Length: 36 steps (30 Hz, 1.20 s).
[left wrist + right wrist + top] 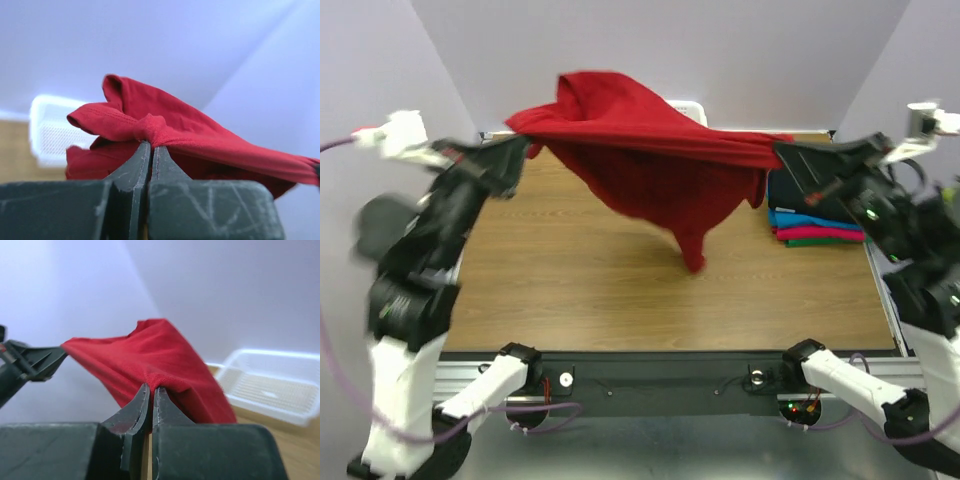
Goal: Fold and stack the t-shirts
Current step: Flatten the tshirt out
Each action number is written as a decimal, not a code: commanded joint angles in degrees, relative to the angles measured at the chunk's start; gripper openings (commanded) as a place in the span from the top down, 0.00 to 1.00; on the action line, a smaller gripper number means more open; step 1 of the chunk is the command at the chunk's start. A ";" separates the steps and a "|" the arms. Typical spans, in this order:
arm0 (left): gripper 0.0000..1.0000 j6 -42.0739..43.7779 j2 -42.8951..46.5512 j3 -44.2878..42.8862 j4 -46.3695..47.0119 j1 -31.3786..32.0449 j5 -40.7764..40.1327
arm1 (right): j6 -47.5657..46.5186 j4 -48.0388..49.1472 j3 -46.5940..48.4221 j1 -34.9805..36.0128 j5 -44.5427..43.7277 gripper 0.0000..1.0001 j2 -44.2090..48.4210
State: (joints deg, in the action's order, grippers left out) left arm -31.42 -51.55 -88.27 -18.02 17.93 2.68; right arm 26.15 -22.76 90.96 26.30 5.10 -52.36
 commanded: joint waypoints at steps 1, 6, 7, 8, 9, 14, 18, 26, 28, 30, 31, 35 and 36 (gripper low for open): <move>1.00 3.38 4.43 -6.46 -6.41 -2.29 -1.30 | 2.22 -5.01 5.28 -1.78 11.81 0.99 1.64; 1.00 4.08 6.81 -15.34 -11.24 -2.29 0.58 | 7.50 -4.83 9.32 -1.78 23.18 1.00 1.82; 1.00 4.35 6.90 -16.66 -11.94 -2.29 -0.21 | 8.47 -4.83 10.46 -1.78 25.37 1.00 1.91; 1.00 4.61 6.90 -18.93 -13.17 -2.29 -0.74 | 8.91 -4.75 10.90 -1.78 26.09 1.00 2.08; 1.00 4.70 6.90 -19.83 -13.35 -2.29 -1.79 | 9.53 -4.75 11.34 -1.78 26.71 1.00 2.26; 1.00 5.14 4.98 -22.12 -13.01 -2.29 -2.24 | 9.71 -4.74 11.00 -1.78 27.42 1.00 2.87; 1.00 5.40 3.21 -17.57 -9.50 -2.29 -2.24 | 9.45 -5.01 6.44 -1.78 21.54 0.99 2.61; 1.00 4.18 -9.41 3.15 -0.46 -2.38 -16.46 | 8.21 -5.01 -9.55 -1.78 -10.57 0.99 -2.90; 1.00 3.21 -13.38 6.43 1.57 -2.73 -17.97 | 8.65 -5.01 -14.30 -1.78 -19.05 1.00 -5.98; 1.00 2.51 -19.77 9.77 4.48 -3.25 -17.53 | 8.91 -5.01 -17.38 -1.87 -22.93 0.99 -11.60; 0.99 2.16 -21.99 10.39 4.83 -3.26 -16.92 | 9.79 -5.01 -18.79 -1.96 -25.29 0.99 -13.45; 0.02 1.27 -29.57 11.62 3.78 -3.43 -15.08 | 11.46 -5.10 -23.36 -3.89 -26.11 0.44 -20.67; 0.02 1.10 -29.57 12.32 3.78 -3.43 -14.90 | 11.47 -5.18 -23.89 -4.07 -26.46 0.23 -21.29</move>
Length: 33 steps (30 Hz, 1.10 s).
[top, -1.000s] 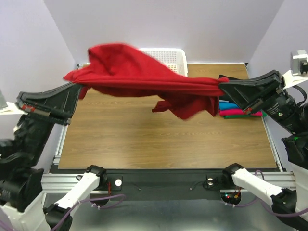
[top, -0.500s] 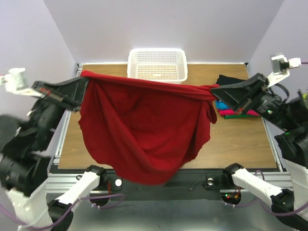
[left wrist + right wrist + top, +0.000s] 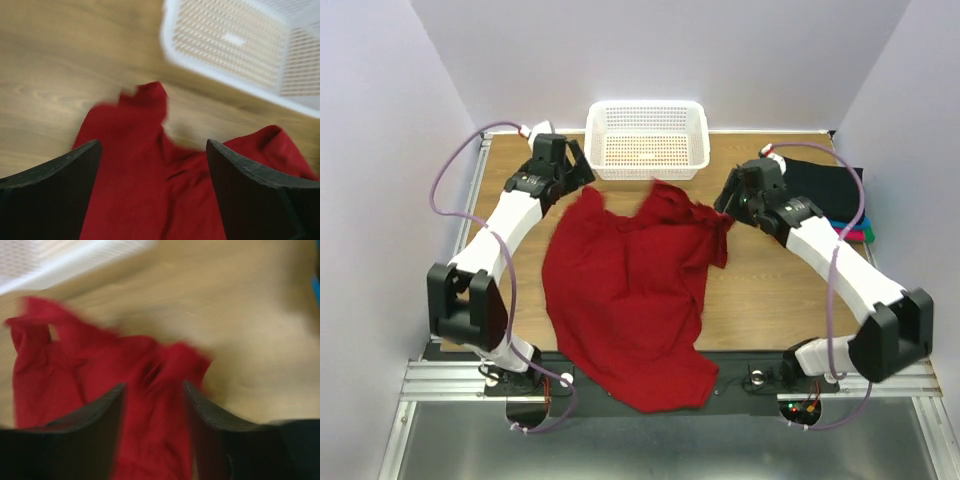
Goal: Fold and stack the t-shirts
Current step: Flatten the tshirt out
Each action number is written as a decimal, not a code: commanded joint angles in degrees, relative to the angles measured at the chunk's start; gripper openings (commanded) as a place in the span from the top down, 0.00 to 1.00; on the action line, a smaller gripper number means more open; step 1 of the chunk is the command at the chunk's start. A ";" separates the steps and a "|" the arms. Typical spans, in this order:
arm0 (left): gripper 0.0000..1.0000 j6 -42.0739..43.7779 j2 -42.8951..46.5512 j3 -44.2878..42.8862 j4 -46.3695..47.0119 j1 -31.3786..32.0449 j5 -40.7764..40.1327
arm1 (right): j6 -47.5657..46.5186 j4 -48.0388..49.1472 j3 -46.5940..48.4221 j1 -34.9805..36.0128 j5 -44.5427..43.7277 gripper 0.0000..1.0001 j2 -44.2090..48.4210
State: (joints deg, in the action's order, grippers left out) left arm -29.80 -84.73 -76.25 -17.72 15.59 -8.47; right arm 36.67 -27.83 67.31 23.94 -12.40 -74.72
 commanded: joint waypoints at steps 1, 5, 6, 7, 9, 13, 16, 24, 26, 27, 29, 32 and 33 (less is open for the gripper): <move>0.01 -0.96 4.39 2.31 4.26 -1.01 -3.83 | 1.04 -0.03 -0.51 -1.79 -10.08 0.17 0.89; 0.02 -2.63 12.11 9.79 6.81 -1.01 -4.01 | 0.43 -0.03 -1.39 -1.80 -11.50 0.00 2.99; 0.01 -3.67 15.61 11.46 7.16 -1.01 -3.66 | 0.08 -0.03 -2.09 -1.80 -11.24 0.00 3.26; 0.01 -3.95 17.13 13.13 7.43 -0.92 -3.14 | -1.06 -0.03 -2.35 -1.80 -10.46 0.00 3.52; 0.01 -5.09 21.26 18.05 7.52 -0.65 -1.82 | -2.12 0.06 -2.97 -1.80 -6.60 0.00 3.44; 0.01 -7.63 25.40 26.75 7.87 1.45 -0.06 | -6.60 1.20 -4.20 -1.80 2.45 0.00 0.37; 0.01 -9.66 26.02 33.52 9.62 2.59 0.29 | -10.81 3.75 -4.99 -1.71 10.19 0.00 -4.20; 0.02 -11.25 13.38 40.39 15.78 2.42 1.00 | -14.25 7.09 -2.45 -1.53 11.26 0.00 -17.82; 0.02 -11.24 7.34 38.64 16.22 1.46 0.12 | -14.60 7.18 -2.09 -1.62 10.39 0.00 -21.34; 0.02 -10.81 5.38 37.93 16.39 0.85 0.21 | -14.52 7.18 -1.83 -1.62 9.86 0.00 -22.30; 0.02 -9.58 1.69 35.66 16.40 -0.30 0.39 | -14.69 7.18 -1.57 -1.71 8.46 0.00 -24.32; 0.02 -8.17 -4.91 32.41 15.43 -3.98 -0.41 | -13.99 7.09 -2.79 -1.62 6.00 0.00 -24.51; 0.02 -7.82 -7.97 31.43 15.08 -5.91 -0.58 | -13.73 7.18 -3.41 -1.62 5.55 0.00 -24.16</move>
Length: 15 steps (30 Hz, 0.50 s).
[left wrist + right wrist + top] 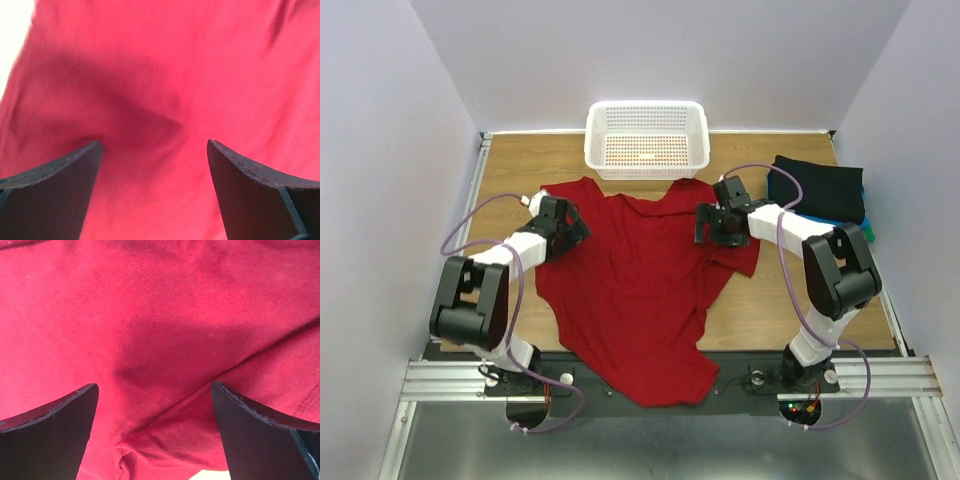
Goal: Fold and stack the t-shirts
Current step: Flatten the tshirt out
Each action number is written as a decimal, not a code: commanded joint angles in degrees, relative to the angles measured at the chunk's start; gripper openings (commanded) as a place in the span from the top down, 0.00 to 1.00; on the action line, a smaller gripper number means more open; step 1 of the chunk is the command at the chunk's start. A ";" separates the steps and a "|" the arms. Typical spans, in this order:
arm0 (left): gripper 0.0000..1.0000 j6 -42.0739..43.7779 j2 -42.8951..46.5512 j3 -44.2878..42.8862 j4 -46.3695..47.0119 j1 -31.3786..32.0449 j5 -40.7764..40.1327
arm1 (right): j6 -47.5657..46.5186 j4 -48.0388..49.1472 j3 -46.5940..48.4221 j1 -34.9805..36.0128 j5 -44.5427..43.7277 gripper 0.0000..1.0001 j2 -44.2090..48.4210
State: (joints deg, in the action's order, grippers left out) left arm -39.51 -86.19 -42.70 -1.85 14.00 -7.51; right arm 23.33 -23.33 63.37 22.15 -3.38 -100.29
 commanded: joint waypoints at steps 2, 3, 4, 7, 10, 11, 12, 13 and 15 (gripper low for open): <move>0.10 2.77 -9.24 -4.50 -1.93 -6.26 -1.20 | 0.83 2.59 -2.02 0.17 -3.66 0.00 2.47; 0.13 3.64 -11.26 -6.76 -2.37 -6.87 -1.45 | 1.19 2.59 -3.16 0.17 -3.31 0.00 4.12; 0.21 3.91 -12.41 -8.18 -2.63 -8.36 -1.81 | 1.54 2.50 -4.21 0.17 -3.04 0.00 5.10; 0.20 5.84 -17.33 -15.12 -5.44 -10.22 -2.16 | 3.03 2.15 -8.78 0.00 -3.48 0.00 10.45; 0.19 8.38 -22.50 -23.55 -8.69 -11.45 -2.77 | 5.74 0.31 -13.70 0.17 -5.58 0.00 16.15; 0.20 8.83 -23.75 -27.92 -9.40 -11.54 -2.86 | 6.37 -0.74 -15.11 0.09 -4.89 0.00 17.48; 0.19 9.88 -26.19 -30.23 -10.71 -11.54 -2.60 | 8.03 -1.18 -18.34 0.08 -4.71 0.00 20.63; 0.20 10.41 -27.52 -34.52 -11.42 -11.54 -2.16 | 8.91 -2.15 -20.03 0.08 -4.80 0.00 22.31; 0.19 11.20 -31.38 -39.00 -12.38 -11.54 -1.37 | 9.71 -2.85 -24.41 0.08 -4.80 0.00 25.83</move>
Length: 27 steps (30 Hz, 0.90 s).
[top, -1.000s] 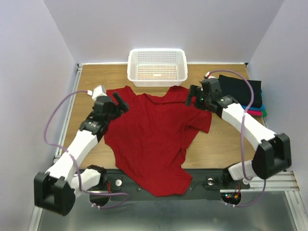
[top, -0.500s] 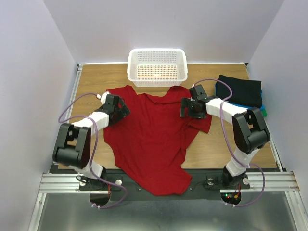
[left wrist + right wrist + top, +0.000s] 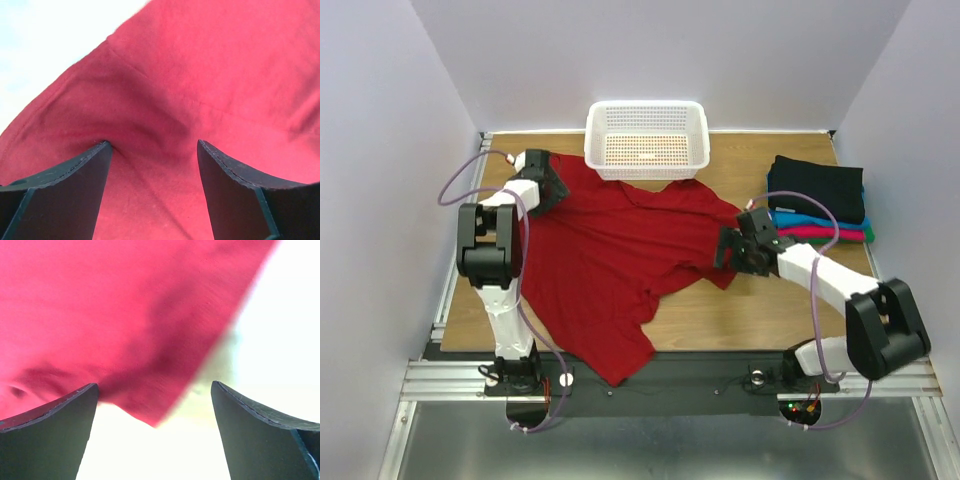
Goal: Fold and stack the t-shirts
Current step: Flatten the tshirt out
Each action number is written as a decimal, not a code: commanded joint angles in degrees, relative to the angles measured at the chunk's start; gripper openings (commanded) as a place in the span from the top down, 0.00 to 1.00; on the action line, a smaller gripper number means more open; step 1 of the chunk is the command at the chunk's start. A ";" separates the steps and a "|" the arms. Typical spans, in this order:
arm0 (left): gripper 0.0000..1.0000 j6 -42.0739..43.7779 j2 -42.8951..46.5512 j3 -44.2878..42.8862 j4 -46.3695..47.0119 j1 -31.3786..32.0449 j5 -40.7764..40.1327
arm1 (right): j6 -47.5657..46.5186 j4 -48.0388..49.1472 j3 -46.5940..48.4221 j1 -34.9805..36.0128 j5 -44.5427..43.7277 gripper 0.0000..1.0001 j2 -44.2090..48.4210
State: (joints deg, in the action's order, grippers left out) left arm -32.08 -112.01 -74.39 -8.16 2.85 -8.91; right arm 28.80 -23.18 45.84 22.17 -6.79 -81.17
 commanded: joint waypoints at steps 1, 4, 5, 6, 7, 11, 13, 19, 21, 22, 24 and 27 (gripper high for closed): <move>0.19 4.47 -6.98 -9.78 -6.60 -0.39 0.81 | 4.42 -3.53 -8.04 0.06 -1.39 0.00 8.11; 0.20 5.53 -11.74 -18.32 -8.89 -0.39 2.48 | 5.83 -6.52 -10.51 0.06 -3.58 0.00 11.55; 0.19 5.97 -12.44 -19.90 -9.15 -0.39 3.36 | 6.79 -7.31 -11.12 0.06 -4.11 0.00 11.73; 0.19 5.97 -13.14 -22.00 -9.06 -0.39 3.80 | 7.15 -7.49 -11.13 0.06 -3.59 0.00 12.08; 0.19 6.15 -13.15 -22.72 -8.98 -0.39 4.33 | 6.72 -7.58 -10.69 0.06 -2.02 0.01 12.26; 0.19 7.38 -10.44 -23.96 -10.02 -0.39 5.22 | 5.66 -6.45 -7.97 0.15 6.41 0.05 14.54; 0.19 7.47 -6.05 -23.44 -10.90 -0.39 3.12 | 5.48 -4.69 -7.70 0.24 10.37 0.05 16.21; 0.18 3.44 14.74 -5.63 -7.14 0.22 2.58 | 7.50 2.95 -9.02 3.05 20.50 0.07 13.42; 0.18 1.59 23.53 6.06 -4.42 1.71 2.58 | 8.11 3.58 -8.50 4.10 19.54 0.07 11.57; 0.17 0.45 26.37 10.10 -3.27 2.33 2.58 | 8.29 4.01 -8.49 4.54 19.27 0.07 10.77; 0.16 -2.02 33.65 21.58 0.49 5.47 3.72 | 7.16 5.77 -5.61 5.33 20.14 0.00 8.93; 0.16 -7.03 40.45 32.97 2.71 8.21 2.67 | 3.56 5.78 -0.42 5.42 19.98 0.00 6.73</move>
State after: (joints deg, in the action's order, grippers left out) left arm -32.40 -75.61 -54.37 -8.32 7.40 -5.87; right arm 35.44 -22.41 37.58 26.96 11.75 -73.32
